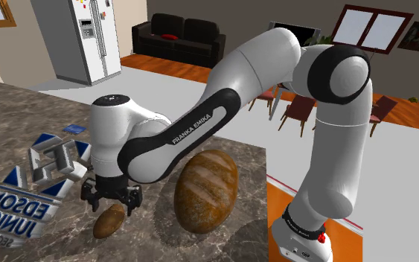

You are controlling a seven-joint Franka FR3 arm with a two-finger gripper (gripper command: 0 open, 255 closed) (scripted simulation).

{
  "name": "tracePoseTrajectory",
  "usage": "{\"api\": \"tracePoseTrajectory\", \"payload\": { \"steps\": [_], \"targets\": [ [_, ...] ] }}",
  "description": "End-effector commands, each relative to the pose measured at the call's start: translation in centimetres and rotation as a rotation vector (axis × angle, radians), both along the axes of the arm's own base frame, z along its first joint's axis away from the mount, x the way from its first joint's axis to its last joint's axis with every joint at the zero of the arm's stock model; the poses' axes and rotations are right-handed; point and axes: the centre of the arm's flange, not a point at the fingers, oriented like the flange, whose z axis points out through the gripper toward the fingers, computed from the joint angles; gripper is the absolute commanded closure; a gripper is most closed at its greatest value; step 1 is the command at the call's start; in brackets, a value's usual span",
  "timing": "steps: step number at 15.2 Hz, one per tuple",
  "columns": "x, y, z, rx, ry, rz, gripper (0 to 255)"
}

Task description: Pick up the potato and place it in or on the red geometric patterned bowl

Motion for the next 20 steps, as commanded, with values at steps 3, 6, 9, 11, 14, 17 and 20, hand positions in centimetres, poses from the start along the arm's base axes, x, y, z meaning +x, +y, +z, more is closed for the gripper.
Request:
{"api": "tracePoseTrajectory", "payload": {
  "steps": [3, 6, 9, 11, 14, 17, 20],
  "targets": [
    [0.0, 0.1, -0.9, 0.0, 0.0, 0.0, 0],
    [0.0, 0.1, -0.9, 0.0, 0.0, 0.0, 0],
    [0.0, 0.1, -0.8, 0.0, 0.0, 0.0, 255],
    [0.0, 0.1, -0.8, 0.0, 0.0, 0.0, 255],
    [0.0, 0.1, -0.8, 0.0, 0.0, 0.0, 255],
    [-0.1, 0.1, -0.8, 0.0, 0.0, 0.0, 255],
    [0.0, 0.1, 0.2, 0.0, 0.0, 0.0, 255]
  ]
}}
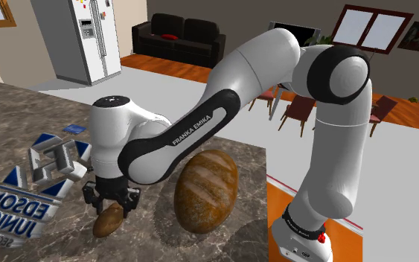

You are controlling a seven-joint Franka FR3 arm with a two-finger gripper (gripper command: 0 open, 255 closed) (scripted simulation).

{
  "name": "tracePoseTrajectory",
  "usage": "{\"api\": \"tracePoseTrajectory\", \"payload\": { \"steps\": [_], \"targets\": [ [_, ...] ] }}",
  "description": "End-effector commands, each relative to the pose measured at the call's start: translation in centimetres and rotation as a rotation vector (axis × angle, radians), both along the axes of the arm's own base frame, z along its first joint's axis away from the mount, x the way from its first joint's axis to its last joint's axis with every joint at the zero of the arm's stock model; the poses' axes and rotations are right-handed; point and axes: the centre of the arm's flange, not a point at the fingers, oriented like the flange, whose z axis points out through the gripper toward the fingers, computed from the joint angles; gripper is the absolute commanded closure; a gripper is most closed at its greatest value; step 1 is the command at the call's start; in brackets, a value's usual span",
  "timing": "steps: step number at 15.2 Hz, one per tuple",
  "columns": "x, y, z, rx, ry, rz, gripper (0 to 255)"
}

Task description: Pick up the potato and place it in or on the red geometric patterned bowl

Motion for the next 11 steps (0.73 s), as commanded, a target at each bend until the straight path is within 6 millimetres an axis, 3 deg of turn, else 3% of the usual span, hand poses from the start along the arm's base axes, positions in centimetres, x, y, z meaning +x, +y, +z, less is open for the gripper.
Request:
{"api": "tracePoseTrajectory", "payload": {
  "steps": [1, 11],
  "targets": [
    [0.1, 0.0, 0.9, 0.0, 0.0, 0.0, 255],
    [0.1, 0.0, 6.2, 0.0, 0.0, 0.0, 255]
  ]
}}
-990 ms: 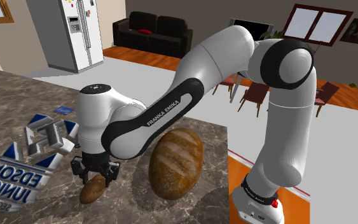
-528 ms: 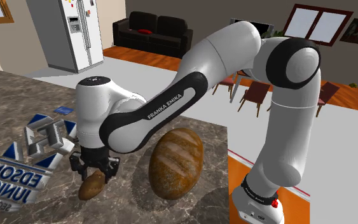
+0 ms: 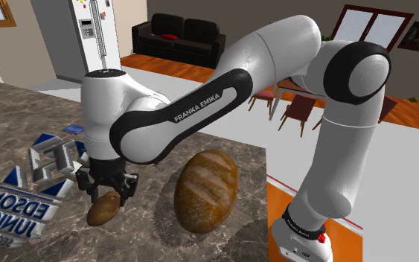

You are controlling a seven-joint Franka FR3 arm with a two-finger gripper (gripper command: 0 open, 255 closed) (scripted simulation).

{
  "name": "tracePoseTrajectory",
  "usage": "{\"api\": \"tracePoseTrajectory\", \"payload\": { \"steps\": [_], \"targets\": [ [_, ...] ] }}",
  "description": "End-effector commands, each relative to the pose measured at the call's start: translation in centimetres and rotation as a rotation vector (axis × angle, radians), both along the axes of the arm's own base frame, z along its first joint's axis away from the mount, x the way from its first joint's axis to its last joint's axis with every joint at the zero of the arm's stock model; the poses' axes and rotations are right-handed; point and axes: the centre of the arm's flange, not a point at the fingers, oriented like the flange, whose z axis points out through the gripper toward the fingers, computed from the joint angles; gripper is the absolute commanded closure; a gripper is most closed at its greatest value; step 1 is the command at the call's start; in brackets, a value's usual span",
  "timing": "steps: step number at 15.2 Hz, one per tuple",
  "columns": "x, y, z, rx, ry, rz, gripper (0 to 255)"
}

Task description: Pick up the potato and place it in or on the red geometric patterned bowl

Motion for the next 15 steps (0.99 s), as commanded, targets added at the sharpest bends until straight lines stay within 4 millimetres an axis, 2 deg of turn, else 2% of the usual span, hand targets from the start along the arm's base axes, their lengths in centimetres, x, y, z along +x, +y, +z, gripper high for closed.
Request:
{"api": "tracePoseTrajectory", "payload": {
  "steps": [1, 15],
  "targets": [
    [0.1, -0.1, 0.9, 0.0, 0.0, 0.0, 255],
    [0.1, -0.1, 8.3, 0.0, 0.0, 0.0, 255]
  ]
}}
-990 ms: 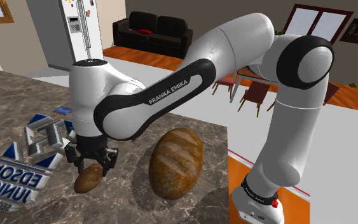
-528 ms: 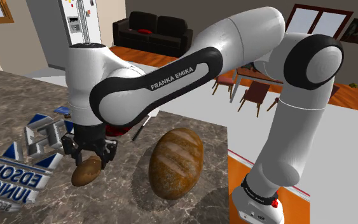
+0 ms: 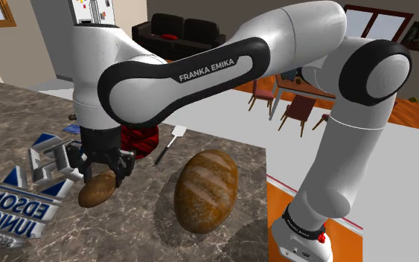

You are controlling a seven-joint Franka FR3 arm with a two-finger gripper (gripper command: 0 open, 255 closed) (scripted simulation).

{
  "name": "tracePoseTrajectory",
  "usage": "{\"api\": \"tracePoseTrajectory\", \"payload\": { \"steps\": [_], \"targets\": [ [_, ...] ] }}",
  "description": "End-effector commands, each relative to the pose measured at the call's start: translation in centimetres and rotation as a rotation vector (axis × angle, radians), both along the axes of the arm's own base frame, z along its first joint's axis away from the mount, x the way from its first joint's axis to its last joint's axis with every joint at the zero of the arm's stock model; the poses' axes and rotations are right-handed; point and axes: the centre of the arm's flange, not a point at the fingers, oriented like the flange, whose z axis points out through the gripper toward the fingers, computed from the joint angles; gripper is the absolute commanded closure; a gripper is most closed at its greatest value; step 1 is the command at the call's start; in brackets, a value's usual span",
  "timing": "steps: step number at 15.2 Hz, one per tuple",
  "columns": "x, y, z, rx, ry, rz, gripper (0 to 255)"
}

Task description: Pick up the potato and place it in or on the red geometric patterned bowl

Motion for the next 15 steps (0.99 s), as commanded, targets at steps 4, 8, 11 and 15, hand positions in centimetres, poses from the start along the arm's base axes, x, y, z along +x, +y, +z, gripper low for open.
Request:
{"api": "tracePoseTrajectory", "payload": {
  "steps": [4, 8, 11, 15],
  "targets": [
    [0.0, 0.0, 2.7, 0.0, 0.001, 0.0, 255],
    [2.7, -2.9, 3.1, 0.0, 0.001, 0.0, 255],
    [5.4, -5.8, 3.2, 0.0, 0.001, 0.0, 255],
    [9.0, -9.6, 3.3, 0.0, 0.001, 0.0, 255]
  ]
}}
